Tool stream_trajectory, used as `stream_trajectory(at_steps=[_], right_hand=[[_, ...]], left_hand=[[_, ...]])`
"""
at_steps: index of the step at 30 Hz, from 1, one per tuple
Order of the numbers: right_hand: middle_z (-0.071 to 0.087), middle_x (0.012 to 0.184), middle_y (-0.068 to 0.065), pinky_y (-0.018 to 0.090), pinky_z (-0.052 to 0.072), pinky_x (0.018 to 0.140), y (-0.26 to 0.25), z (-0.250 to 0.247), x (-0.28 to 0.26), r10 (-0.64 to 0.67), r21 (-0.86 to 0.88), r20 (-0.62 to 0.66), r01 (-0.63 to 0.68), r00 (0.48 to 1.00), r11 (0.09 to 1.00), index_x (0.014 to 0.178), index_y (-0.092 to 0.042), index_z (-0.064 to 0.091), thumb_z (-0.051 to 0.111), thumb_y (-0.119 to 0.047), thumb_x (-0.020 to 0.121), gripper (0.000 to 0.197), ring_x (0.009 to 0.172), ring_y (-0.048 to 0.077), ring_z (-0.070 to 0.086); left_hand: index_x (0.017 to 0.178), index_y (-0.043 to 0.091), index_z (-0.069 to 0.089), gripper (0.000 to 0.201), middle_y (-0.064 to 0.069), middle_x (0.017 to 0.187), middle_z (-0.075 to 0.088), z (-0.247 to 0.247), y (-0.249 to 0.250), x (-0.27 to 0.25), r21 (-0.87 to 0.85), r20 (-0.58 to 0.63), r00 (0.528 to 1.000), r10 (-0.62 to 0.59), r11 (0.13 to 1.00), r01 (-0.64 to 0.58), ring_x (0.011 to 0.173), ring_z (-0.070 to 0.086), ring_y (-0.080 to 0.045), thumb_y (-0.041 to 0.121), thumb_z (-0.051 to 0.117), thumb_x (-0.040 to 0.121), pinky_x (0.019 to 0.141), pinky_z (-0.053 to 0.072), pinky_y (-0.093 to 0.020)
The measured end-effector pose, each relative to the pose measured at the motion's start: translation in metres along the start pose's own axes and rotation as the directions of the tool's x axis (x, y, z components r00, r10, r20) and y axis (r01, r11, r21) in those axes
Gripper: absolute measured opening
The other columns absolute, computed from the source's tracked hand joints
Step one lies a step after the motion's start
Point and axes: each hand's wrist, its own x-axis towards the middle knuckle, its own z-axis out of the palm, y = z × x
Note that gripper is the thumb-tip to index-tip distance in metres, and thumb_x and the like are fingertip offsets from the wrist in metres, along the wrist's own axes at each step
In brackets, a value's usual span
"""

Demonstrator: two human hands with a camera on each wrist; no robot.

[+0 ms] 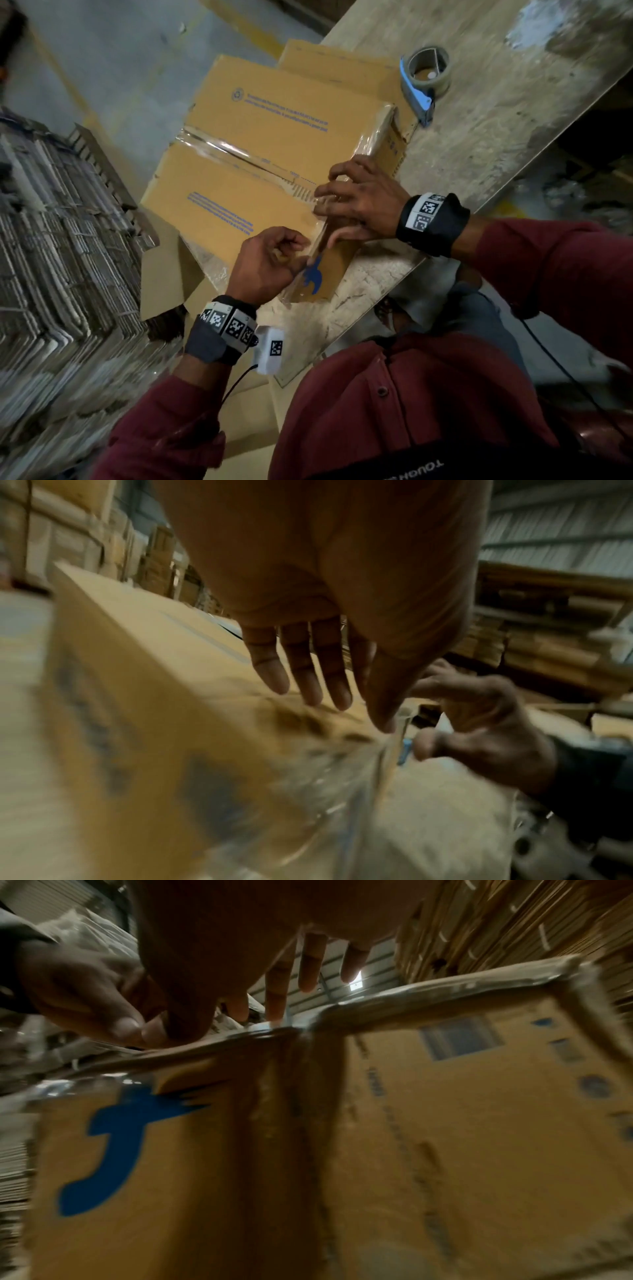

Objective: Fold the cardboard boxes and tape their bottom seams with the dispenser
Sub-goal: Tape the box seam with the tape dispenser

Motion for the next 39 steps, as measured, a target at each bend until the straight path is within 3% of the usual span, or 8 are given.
stream_trajectory(at_steps=[4,10,14,18,26,30,35,39], right_hand=[[0.069,0.127,-0.003,0.051,0.038,0.101,-0.036,0.014,0.010,-0.128,0.067,0.096,0.121,0.987,0.990,0.116,-0.033,0.074,0.061,-0.068,0.090,0.046,0.123,0.034,0.057],[0.068,0.099,0.000,0.045,0.046,0.087,-0.058,0.032,0.011,-0.077,0.054,0.006,0.076,0.997,0.996,0.097,-0.023,0.077,0.069,-0.034,0.088,0.015,0.098,0.032,0.062],[0.066,0.099,-0.002,0.045,0.042,0.088,-0.062,0.023,0.016,0.014,0.131,0.054,-0.021,0.998,0.991,0.094,-0.024,0.078,0.072,-0.052,0.083,0.031,0.104,0.030,0.058],[0.066,0.105,0.001,0.049,0.042,0.091,-0.072,0.022,0.015,0.038,0.149,0.064,-0.047,0.997,0.988,0.103,-0.025,0.076,0.070,-0.072,0.075,0.054,0.108,0.034,0.057],[0.064,0.108,0.003,0.046,0.036,0.093,-0.079,0.030,0.013,0.090,0.079,0.058,-0.094,0.994,0.992,0.112,-0.025,0.072,0.077,-0.068,0.070,0.060,0.100,0.032,0.057],[0.062,0.106,0.002,0.046,0.037,0.091,-0.087,0.025,0.019,0.123,0.091,0.078,-0.130,0.989,0.987,0.111,-0.026,0.072,0.059,-0.090,0.067,0.079,0.100,0.029,0.054],[0.059,0.108,0.003,0.047,0.035,0.094,-0.091,0.031,0.021,0.141,0.023,0.134,-0.145,0.981,0.989,0.120,-0.026,0.067,0.069,-0.082,0.067,0.077,0.102,0.031,0.054],[0.058,0.114,0.004,0.047,0.032,0.099,-0.090,0.029,0.016,0.131,0.010,0.169,-0.135,0.977,0.991,0.129,-0.027,0.063,0.072,-0.080,0.064,0.085,0.109,0.031,0.053]], left_hand=[[0.098,0.030,0.077,0.026,0.018,0.103,0.072,-0.017,-0.024,-0.032,0.136,-0.039,0.993,0.116,0.985,-0.109,0.098,0.065,0.001,0.023,0.092,0.078,0.083,0.051,-0.020],[0.130,0.019,0.072,0.065,0.003,0.123,0.068,-0.022,-0.045,-0.041,0.205,0.108,0.953,0.282,0.932,-0.299,0.111,0.063,-0.017,0.056,0.083,0.077,0.093,0.052,-0.033],[0.141,0.016,0.063,0.082,-0.008,0.121,0.063,-0.030,-0.053,-0.028,0.301,0.230,0.892,0.389,0.843,-0.445,0.106,0.058,-0.027,0.066,0.073,0.077,0.089,0.050,-0.035],[0.138,0.010,0.064,0.077,-0.015,0.120,0.058,-0.023,-0.065,-0.021,0.361,0.236,0.826,0.513,0.743,-0.564,0.100,0.058,-0.034,0.061,0.072,0.081,0.084,0.053,-0.042],[0.146,0.010,0.045,0.083,-0.015,0.106,0.053,-0.011,-0.076,-0.023,0.461,0.184,0.821,0.540,0.690,-0.558,0.086,0.053,-0.032,0.065,0.063,0.087,0.073,0.050,-0.041],[0.143,0.008,0.047,0.086,-0.011,0.095,0.051,-0.006,-0.077,-0.022,0.519,0.174,0.825,0.538,0.662,-0.541,0.077,0.048,-0.029,0.067,0.065,0.084,0.067,0.045,-0.040],[0.138,0.009,0.047,0.089,-0.010,0.096,0.050,0.004,-0.078,-0.024,0.588,0.142,0.841,0.521,0.639,-0.495,0.078,0.045,-0.027,0.078,0.056,0.082,0.068,0.045,-0.041],[0.139,0.010,0.047,0.096,-0.011,0.098,0.050,0.013,-0.080,-0.028,0.628,0.081,0.853,0.516,0.638,-0.445,0.082,0.045,-0.029,0.078,0.068,0.076,0.069,0.043,-0.041]])
